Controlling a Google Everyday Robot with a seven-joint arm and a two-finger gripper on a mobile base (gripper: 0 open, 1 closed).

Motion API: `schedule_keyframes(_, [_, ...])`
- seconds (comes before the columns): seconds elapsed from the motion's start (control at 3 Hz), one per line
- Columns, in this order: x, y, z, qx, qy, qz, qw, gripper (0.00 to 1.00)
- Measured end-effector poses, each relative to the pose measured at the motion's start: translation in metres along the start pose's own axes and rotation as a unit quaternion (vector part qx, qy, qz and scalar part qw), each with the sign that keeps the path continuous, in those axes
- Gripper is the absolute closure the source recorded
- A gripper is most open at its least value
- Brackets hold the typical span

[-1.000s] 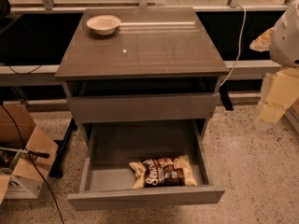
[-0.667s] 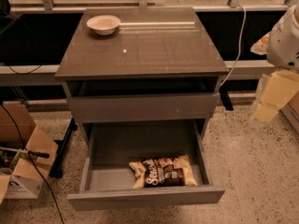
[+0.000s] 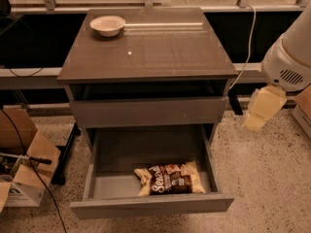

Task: Pick brown chip bag from middle drawer and place on counter

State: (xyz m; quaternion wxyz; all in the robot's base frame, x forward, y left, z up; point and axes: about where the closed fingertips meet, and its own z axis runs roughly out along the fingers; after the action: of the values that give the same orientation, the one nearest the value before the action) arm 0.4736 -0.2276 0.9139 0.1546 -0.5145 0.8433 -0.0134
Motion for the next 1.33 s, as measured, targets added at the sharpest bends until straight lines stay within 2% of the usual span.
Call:
schedule_keyframes(0.33, [0.009, -0.004, 0.033, -0.012, 0.007, 0.038, 0.9992, 0.00])
schedule_keyframes(0.67, [0.019, -0.004, 0.067, -0.025, 0.014, 0.077, 0.9966, 0.00])
schedule_keyframes(1.0, [0.019, -0.003, 0.068, -0.025, 0.014, 0.080, 0.9964, 0.00])
schedule_keyframes(1.33, [0.017, -0.005, 0.071, -0.019, 0.014, 0.105, 0.9942, 0.00])
